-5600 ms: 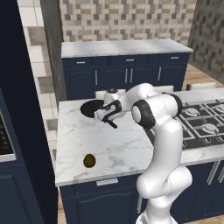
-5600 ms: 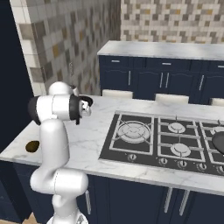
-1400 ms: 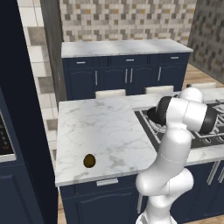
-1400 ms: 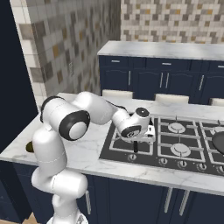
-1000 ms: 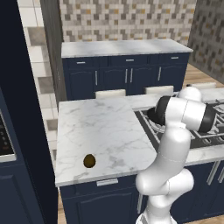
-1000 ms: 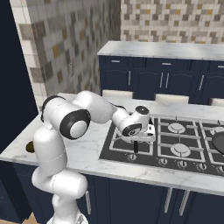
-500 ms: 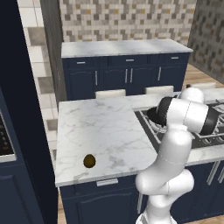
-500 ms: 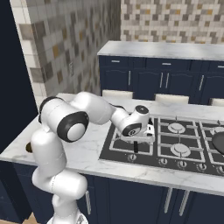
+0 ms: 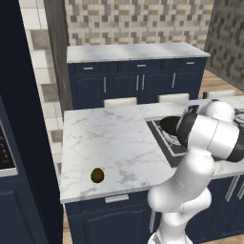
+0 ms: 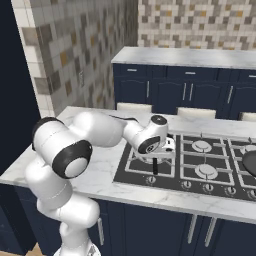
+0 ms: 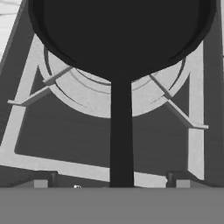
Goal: Place both pans onto different burners. Then place the avocado and the fish on different pans.
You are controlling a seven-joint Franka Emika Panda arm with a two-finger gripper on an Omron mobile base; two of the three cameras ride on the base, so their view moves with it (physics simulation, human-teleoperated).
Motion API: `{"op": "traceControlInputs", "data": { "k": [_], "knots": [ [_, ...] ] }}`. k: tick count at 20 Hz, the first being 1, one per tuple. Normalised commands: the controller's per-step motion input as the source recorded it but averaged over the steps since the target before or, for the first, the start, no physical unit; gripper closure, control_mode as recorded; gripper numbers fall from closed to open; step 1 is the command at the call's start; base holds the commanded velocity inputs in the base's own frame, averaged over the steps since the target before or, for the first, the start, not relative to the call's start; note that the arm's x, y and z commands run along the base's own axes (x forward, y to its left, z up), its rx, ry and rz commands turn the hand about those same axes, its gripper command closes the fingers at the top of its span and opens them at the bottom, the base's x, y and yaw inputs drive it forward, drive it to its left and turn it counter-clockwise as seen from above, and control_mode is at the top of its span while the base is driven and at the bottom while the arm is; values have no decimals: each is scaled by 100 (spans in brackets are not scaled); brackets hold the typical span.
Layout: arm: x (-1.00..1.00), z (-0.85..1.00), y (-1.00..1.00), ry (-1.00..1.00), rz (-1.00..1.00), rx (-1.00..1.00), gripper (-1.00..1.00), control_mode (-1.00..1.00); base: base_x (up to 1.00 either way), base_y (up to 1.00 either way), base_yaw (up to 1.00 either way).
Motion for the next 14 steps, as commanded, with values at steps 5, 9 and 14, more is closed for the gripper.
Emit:
{"op": "traceControlInputs", "data": {
  "k": [5,9,14],
  "knots": [
    [-9,35,42,0,0,0,-100,-100,0,0,0],
    [-26,35,56,0,0,0,-100,-100,0,0,0],
    [-49,14,72,0,0,0,-100,-100,0,0,0]
  ]
}}
